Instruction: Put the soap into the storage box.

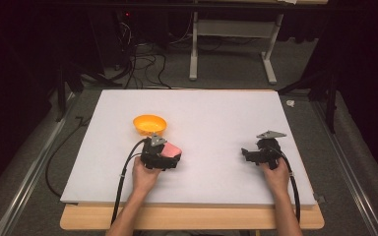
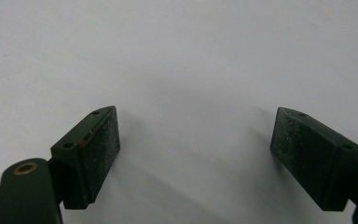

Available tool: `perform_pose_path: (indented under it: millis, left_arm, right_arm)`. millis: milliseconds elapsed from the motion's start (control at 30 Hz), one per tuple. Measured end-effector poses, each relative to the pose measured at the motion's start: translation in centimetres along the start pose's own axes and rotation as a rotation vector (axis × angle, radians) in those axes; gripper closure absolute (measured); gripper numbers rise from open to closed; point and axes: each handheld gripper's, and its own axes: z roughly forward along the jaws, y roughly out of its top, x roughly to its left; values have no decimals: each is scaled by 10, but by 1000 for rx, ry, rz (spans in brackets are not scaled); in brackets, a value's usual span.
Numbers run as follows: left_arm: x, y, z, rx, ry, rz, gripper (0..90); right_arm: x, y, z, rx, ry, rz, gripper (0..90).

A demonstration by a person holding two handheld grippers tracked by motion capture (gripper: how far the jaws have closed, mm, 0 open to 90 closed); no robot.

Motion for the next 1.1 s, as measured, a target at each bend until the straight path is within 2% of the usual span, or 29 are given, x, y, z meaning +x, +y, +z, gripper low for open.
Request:
perform_pose_path:
  millis: [133, 267, 400, 533, 767, 1100]
  left_arm:
    - [-1, 0, -8, -24, 19, -4, 140]
    - [-1, 0, -16, -58, 12, -22, 140]
    - [1, 1, -25, -78, 8, -30, 140]
    - [4, 0, -35, -96, 8, -55, 140]
    - [8, -1, -46, -115, 27, -88, 140]
    - [15, -4, -62, -143, 48, -105, 140]
  right_arm:
    - [0, 0, 0, -1, -1, -2, 161]
    - [0, 0, 0, 0, -1, -4, 161]
    - [0, 0, 0, 0, 0, -3, 161]
    - [0, 0, 0, 0, 0, 0, 161]
    - [0, 0, 0, 0, -1, -4, 160]
    - [0, 0, 0, 0, -1, -4, 160]
